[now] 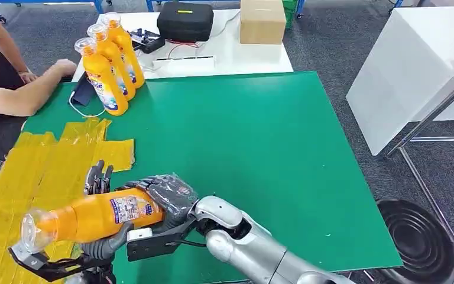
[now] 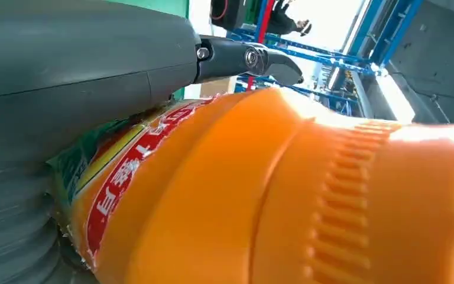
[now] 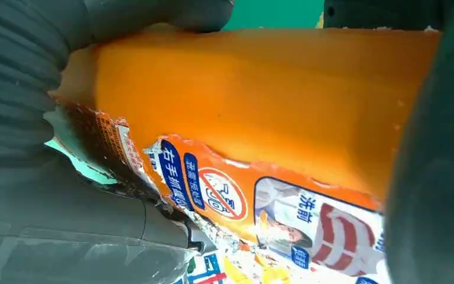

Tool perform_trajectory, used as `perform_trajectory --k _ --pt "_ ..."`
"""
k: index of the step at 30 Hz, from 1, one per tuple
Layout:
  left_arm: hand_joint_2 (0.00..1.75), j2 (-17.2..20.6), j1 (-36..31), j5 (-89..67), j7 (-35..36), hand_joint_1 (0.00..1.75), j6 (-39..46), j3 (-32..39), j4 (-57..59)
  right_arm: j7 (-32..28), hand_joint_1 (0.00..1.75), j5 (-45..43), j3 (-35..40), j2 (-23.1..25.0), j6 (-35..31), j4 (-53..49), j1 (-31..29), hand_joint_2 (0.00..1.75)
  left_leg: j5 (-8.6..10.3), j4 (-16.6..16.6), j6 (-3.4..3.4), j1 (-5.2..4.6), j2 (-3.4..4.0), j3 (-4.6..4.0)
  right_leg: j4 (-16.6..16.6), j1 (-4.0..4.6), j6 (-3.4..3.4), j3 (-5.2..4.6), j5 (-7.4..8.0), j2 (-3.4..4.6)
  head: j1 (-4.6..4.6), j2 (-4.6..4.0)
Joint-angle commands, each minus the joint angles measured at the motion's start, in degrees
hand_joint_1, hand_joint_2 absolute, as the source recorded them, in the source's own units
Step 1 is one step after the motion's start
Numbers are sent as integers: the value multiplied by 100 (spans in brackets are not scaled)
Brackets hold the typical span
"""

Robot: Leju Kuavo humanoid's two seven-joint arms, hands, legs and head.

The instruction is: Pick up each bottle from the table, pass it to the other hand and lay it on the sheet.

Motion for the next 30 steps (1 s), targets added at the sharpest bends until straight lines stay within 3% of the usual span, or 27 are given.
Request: perform_trajectory --k 1,9,10,11,12,30 --pt "175 -37 -432 -24 55 0 12 -3 129 -188 175 89 691 -231 253 -260 195 175 -5 0 -10 13 -26 16 -7 11 -5 26 -9 -20 0 0" --pt "175 -60 -373 15 11 0 -4 57 70 -192 175 102 757 -233 264 -199 192 175 -2 -3 -7 8 -21 13 -7 7 -3 21 -6 -16 -4 0" --pt "175 -60 -367 38 -8 45 -18 64 58 -195 175 103 762 -234 271 -199 184 175 -14 6 -16 20 -27 28 -5 18 -7 40 -16 -18 2 2" --pt "175 -53 -362 66 -30 166 -45 66 49 -199 175 102 766 -233 282 -197 173 175 -8 3 -12 17 -26 19 -8 15 -6 32 -10 -19 -2 0" --pt "175 -44 -357 78 -45 175 -65 67 48 -200 175 101 768 -232 288 -195 168 175 -3 -2 -8 9 -19 13 -7 8 -3 21 -6 -14 -2 0" --pt "175 -19 -291 142 -167 175 -266 128 35 -209 175 78 771 -240 316 -188 142 175 -7 0 -11 13 -22 19 -7 12 -5 29 -9 -15 -2 0"
